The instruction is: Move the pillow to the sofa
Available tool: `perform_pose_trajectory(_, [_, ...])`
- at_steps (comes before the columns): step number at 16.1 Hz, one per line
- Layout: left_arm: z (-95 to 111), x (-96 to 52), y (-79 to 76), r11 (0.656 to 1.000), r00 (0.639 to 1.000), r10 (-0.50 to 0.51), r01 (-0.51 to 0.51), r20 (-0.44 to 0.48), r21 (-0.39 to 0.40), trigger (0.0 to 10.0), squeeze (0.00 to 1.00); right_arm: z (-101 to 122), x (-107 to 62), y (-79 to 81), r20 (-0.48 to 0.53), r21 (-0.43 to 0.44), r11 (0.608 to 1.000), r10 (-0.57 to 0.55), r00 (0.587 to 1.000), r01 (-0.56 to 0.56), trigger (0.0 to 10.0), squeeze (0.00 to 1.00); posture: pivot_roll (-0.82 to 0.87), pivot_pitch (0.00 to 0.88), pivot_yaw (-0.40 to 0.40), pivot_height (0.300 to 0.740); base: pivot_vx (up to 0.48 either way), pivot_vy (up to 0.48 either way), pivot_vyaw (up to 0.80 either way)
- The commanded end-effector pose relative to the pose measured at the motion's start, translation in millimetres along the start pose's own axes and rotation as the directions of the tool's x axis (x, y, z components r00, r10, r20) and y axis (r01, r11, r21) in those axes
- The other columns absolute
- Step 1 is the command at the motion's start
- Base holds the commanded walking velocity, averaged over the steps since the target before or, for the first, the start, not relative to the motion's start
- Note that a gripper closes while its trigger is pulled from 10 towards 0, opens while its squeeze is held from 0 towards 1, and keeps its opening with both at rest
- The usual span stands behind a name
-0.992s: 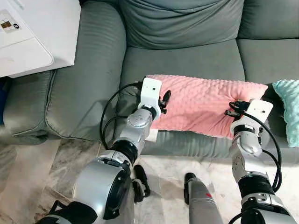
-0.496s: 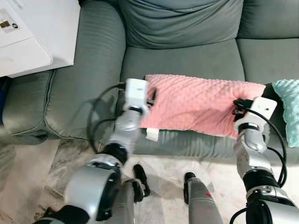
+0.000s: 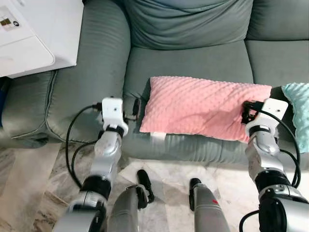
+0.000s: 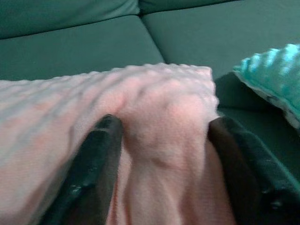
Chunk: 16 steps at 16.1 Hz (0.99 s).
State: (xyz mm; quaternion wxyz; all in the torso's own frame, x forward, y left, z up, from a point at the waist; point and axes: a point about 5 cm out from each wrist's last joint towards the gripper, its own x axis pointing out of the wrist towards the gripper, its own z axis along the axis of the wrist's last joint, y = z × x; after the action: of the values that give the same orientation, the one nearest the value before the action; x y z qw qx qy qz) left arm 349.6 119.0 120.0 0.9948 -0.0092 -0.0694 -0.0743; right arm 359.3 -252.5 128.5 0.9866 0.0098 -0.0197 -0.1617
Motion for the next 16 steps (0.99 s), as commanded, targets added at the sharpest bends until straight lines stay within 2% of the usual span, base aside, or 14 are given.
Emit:
perform_pose_trajectory(1, [-12.8, -16.1, 7.1, 1.0, 0.998, -0.001, 0.002, -0.056, 0.014, 10.0, 1.0, -10.8, -3.3, 0.6, -0.043, -0.014, 1.0, 0.02, 0.999, -0.021, 10.0, 1.0, -0.09, 0.445, 0.164, 0.74, 0.0, 0.0, 0.0])
perform_pose_trajectory(3, [-17.6, -38.2, 17.9, 0.999, 0.996, 0.009, -0.005, -0.091, 0.046, 10.0, 1.0, 0.8, 4.4, 5.0, -0.022, -0.021, 0.998, 0.052, 0.998, -0.053, 10.0, 1.0, -0.07, 0.442, 0.163, 0.74, 0.0, 0.0, 0.0])
perform_pose_trajectory(4, [-20.0, -44.8, 22.7, 0.999, 0.994, 0.021, -0.016, -0.109, 0.048, 10.0, 1.0, 5.9, 6.8, 8.1, -0.009, -0.025, 0.997, 0.071, 0.997, -0.071, 10.0, 1.0, -0.07, 0.442, 0.162, 0.74, 0.0, 0.0, 0.0])
perform_pose_trajectory(7, [-25.0, -59.2, 25.6, 0.998, 0.99, 0.013, -0.004, -0.141, 0.06, 10.0, 1.0, 17.3, 11.3, 14.3, 0.029, -0.042, 0.993, 0.109, 0.994, -0.108, 10.0, 1.0, -0.07, 0.438, 0.155, 0.74, 0.0, 0.0, 0.0])
perform_pose_trajectory(9, [-28.5, -67.1, 24.2, 0.998, 0.984, -0.005, 0.017, -0.177, 0.068, 10.0, 1.0, 14.9, 9.1, 17.7, 0.033, -0.061, 0.988, 0.146, 0.989, -0.144, 10.0, 1.0, -0.07, 0.422, 0.146, 0.74, 0.0, 0.0, 0.0])
perform_pose_trajectory(10, [-29.7, -71.0, 25.3, 0.997, 0.981, -0.013, 0.028, -0.192, 0.078, 10.0, 0.25, 10.7, 5.9, 17.9, 0.035, -0.076, 0.984, 0.162, 0.986, -0.159, 10.0, 1.0, -0.07, 0.413, 0.144, 0.74, 0.0, 0.0, 0.0])
perform_pose_trajectory(11, [-31.4, -73.9, 29.6, 0.996, 0.979, -0.003, 0.022, -0.206, 0.09, 10.0, 0.03, 6.3, 2.3, 16.7, 0.04, -0.081, 0.983, 0.17, 0.985, -0.166, 10.0, 1.0, -0.07, 0.399, 0.139, 0.74, 0.0, 0.0, 0.0])
perform_pose_trajectory(13, [-34.2, -77.1, 41.4, 0.993, 0.975, 0.024, 0.003, -0.223, 0.118, 10.0, 0.01, -2.8, -6.4, 15.4, 0.047, -0.084, 0.979, 0.19, 0.981, -0.185, 10.0, 1.0, -0.08, 0.361, 0.129, 0.74, 0.0, 0.0, 0.0])
perform_pose_trajectory(15, [-44.0, -84.3, 57.0, 0.987, 0.963, 0.065, -0.024, -0.26, 0.161, 10.0, 0.02, -16.7, -20.1, 21.6, 0.036, -0.082, 0.961, 0.267, 0.963, -0.263, 10.0, 1.0, -0.09, 0.297, 0.11, 0.74, 0.0, 0.0, 0.0])
perform_pose_trajectory(16, [-46.8, -87.3, 61.0, 0.985, 0.959, 0.08, -0.033, -0.273, 0.172, 10.0, 0.02, -20.2, -23.9, 23.2, 0.032, -0.089, 0.954, 0.291, 0.956, -0.288, 10.0, 1.0, -0.09, 0.297, 0.11, 0.74, 0.0, 0.0, 0.0])
